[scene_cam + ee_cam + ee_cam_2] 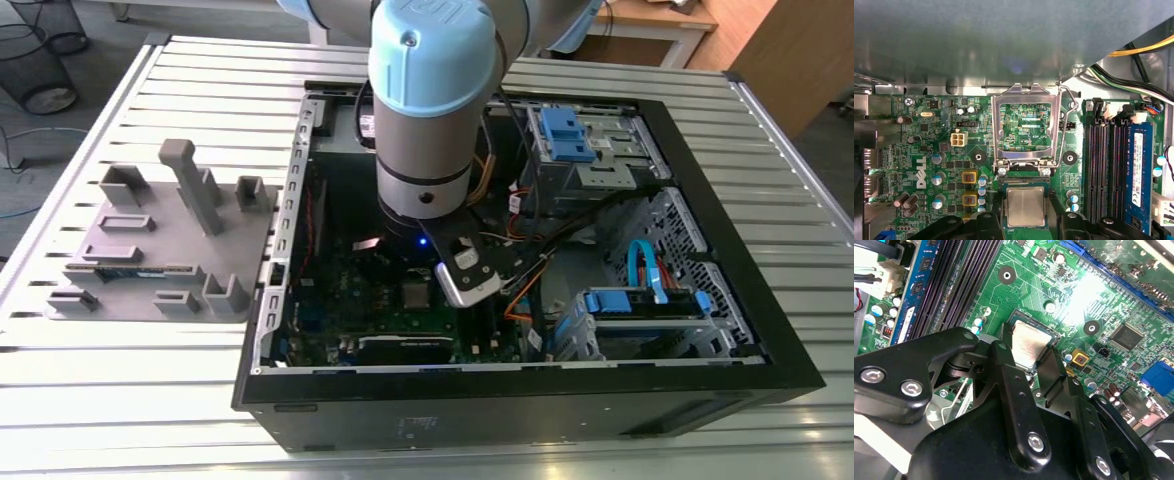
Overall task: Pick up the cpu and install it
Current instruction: 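Place the cpu into insertion slot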
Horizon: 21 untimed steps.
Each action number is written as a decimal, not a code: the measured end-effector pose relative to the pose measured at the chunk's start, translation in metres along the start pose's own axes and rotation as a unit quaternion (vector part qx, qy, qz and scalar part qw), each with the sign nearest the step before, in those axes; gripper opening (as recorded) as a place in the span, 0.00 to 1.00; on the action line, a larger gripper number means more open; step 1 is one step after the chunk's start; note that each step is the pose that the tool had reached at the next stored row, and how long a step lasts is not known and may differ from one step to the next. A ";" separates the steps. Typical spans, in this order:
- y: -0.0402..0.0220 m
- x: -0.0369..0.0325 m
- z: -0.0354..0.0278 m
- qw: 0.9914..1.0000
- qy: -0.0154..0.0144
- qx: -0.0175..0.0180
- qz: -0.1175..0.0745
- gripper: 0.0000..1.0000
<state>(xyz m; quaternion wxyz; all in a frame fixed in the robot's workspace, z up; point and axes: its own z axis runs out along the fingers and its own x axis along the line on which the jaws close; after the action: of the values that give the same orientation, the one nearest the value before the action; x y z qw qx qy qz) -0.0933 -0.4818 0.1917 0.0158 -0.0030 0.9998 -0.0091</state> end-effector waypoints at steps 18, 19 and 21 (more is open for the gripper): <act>0.0001 -0.0001 -0.0007 1.000 0.000 0.000 0.000 0.38; 0.0001 -0.0001 -0.0010 1.000 0.000 0.000 0.000 0.38; 0.0000 -0.0001 -0.0014 1.000 0.000 0.000 0.000 0.38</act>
<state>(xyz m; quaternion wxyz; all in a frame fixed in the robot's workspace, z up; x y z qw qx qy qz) -0.0933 -0.4818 0.1932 0.0158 -0.0029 0.9998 -0.0091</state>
